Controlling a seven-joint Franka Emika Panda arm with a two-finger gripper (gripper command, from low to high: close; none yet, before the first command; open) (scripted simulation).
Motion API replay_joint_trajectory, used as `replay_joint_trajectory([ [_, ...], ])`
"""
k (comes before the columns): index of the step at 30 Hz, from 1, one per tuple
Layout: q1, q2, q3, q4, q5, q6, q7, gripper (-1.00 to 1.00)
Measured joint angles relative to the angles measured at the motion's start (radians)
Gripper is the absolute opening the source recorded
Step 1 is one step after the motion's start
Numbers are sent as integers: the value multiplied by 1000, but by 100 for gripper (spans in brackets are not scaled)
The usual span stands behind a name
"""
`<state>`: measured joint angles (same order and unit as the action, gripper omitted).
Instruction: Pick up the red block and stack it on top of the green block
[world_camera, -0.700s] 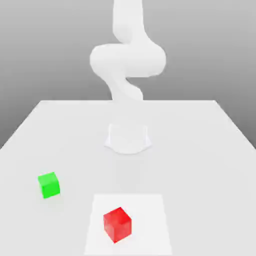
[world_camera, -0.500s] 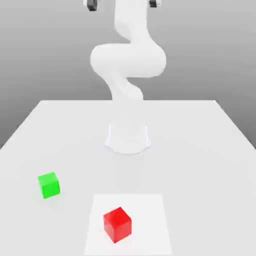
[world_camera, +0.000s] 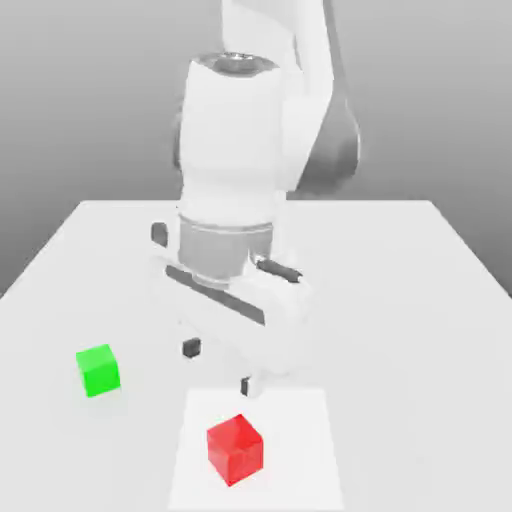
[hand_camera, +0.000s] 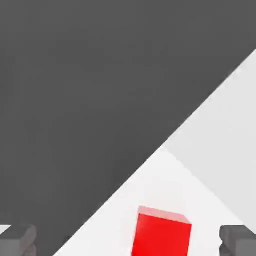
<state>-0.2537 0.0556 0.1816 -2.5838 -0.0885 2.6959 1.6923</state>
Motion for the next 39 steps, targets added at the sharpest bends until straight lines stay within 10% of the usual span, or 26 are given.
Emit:
replay_joint_trajectory([
  [7,49,248,-62,3,-45,185,106,0],
  [8,57,268,-71,6,-54,202,113,-100],
  [20,29,106,-27,-19,22,69,57,-100],
  [32,-344,-198,-248,-235,55,-19,215,-100],
  [39,-374,-27,-275,-251,96,170,208,-100],
])
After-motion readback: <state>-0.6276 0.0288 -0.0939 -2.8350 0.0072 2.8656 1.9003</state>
